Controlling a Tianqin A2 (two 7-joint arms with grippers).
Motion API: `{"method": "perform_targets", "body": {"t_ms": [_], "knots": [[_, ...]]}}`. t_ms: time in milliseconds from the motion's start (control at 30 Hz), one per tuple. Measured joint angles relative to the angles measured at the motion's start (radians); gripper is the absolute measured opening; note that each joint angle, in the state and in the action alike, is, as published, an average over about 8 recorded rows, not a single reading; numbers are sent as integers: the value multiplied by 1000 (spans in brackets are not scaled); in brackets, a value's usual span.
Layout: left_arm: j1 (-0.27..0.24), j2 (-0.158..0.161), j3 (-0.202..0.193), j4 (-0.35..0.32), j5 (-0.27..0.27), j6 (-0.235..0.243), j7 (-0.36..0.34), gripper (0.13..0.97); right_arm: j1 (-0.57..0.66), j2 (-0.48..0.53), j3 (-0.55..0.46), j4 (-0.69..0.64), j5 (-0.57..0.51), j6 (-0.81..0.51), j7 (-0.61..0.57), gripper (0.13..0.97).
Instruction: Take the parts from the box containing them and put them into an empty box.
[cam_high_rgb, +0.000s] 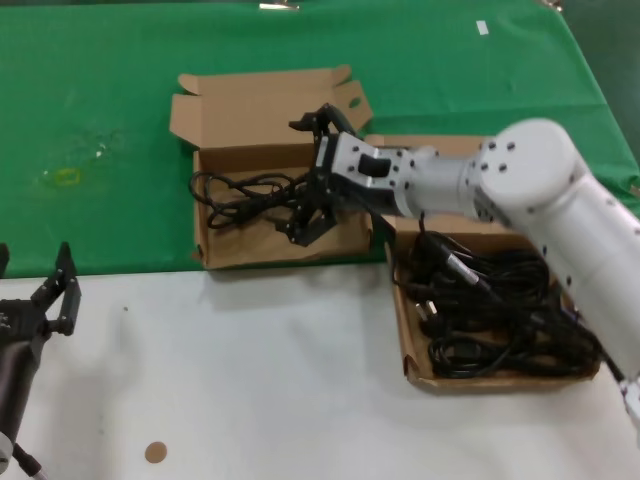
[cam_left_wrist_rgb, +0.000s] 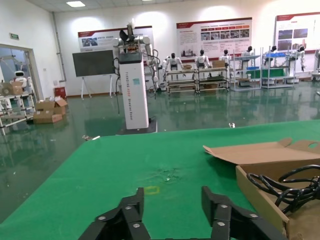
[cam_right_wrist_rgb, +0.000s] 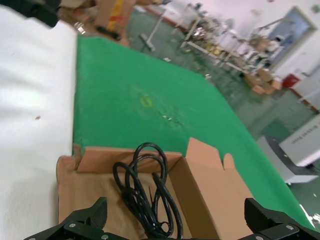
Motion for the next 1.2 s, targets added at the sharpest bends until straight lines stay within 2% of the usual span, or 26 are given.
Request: {"method": "perform_targets", "body": {"t_ms": [200,233,500,533,800,933,1200], "knots": [[0,0,0,0,0,0,0,434,-106,12,48,89,44,73,24,964],[0,0,0,0,0,0,0,434,-123,14,56,104,51,85,28,965],[0,0,0,0,0,0,0,660,-263,30,121,222,110,182,60,966],[0,0,0,0,0,0,0,660,-280,31,128,236,117,193,64,966],[0,0,0,0,0,0,0,834,-421,47,193,355,176,290,96,966],[0,0,0,0,0,0,0,834,-490,55,225,414,205,339,112,966],[0,0,0,0,0,0,0,936,-631,71,290,534,264,435,144,966]]}}
